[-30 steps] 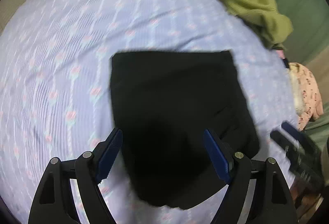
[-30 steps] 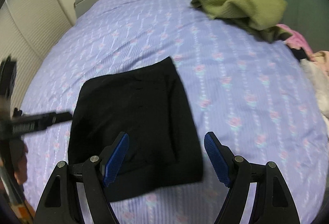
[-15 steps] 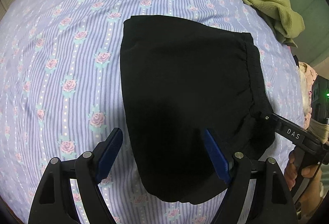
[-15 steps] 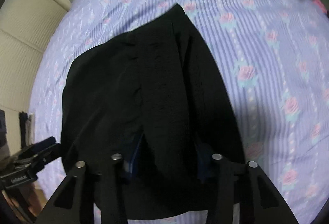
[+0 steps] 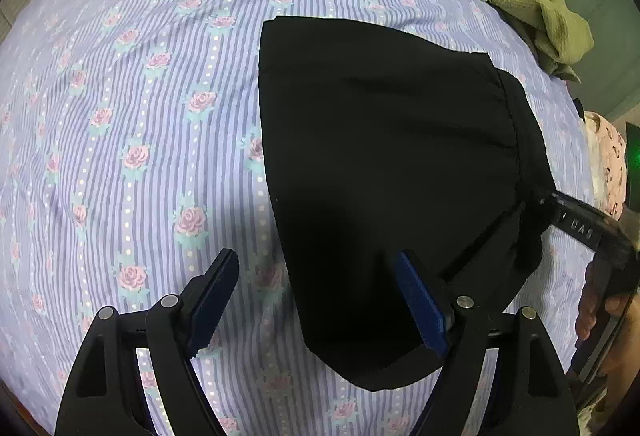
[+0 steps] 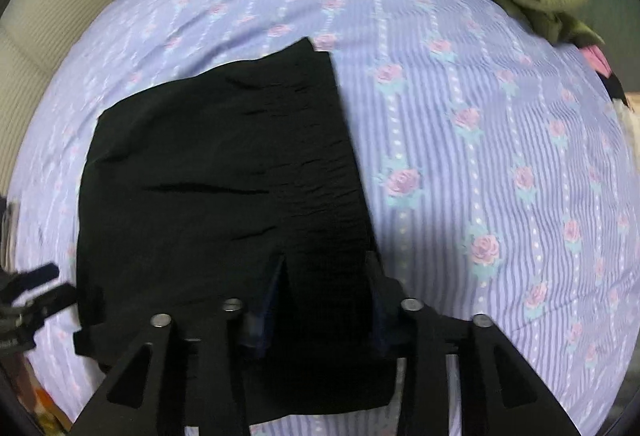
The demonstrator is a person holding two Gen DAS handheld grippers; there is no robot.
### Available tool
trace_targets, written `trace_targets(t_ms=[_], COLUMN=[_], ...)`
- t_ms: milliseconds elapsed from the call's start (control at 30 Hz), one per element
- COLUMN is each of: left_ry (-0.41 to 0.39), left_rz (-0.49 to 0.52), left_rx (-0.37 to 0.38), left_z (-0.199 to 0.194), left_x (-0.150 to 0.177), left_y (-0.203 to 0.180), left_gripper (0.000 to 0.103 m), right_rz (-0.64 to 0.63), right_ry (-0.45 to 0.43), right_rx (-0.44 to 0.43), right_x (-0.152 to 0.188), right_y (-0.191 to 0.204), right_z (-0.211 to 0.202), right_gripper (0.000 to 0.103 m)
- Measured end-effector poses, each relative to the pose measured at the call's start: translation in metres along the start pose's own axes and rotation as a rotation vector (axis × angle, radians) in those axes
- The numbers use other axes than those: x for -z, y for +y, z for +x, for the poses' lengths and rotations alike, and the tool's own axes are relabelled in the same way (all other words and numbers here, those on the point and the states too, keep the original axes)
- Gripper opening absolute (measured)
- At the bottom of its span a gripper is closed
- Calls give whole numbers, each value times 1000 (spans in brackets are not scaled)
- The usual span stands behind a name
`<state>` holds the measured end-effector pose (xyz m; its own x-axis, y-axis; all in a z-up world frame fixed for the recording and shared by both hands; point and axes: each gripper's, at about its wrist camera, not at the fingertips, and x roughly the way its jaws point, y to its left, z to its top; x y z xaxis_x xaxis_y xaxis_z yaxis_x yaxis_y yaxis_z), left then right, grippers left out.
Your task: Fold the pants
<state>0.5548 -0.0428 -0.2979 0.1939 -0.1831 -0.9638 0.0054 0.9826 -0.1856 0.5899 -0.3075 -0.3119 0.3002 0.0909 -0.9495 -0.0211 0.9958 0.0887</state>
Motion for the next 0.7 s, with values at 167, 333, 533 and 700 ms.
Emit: trace_targets(t_ms=[167,333,533,700], left_ry=[-6,-25,-60,-148], left_rz=[28,84,187,190], left_rx=[-11,-22,-62,-55], left_z=[-8,-31,-72,-126], left_x=[7,18,48,74], left_y=[0,2,-3,2], left_gripper=[80,80,80,82], right_rz=[51,93,90,90], right_ry=[-71,-161,-190,-245], right_rx=[58,135,103,55], right_x=[13,40,70,102], right_y=[-1,7,18,40], right_z=[-25,-73,-124,-170], right_gripper=[68,75,75,75])
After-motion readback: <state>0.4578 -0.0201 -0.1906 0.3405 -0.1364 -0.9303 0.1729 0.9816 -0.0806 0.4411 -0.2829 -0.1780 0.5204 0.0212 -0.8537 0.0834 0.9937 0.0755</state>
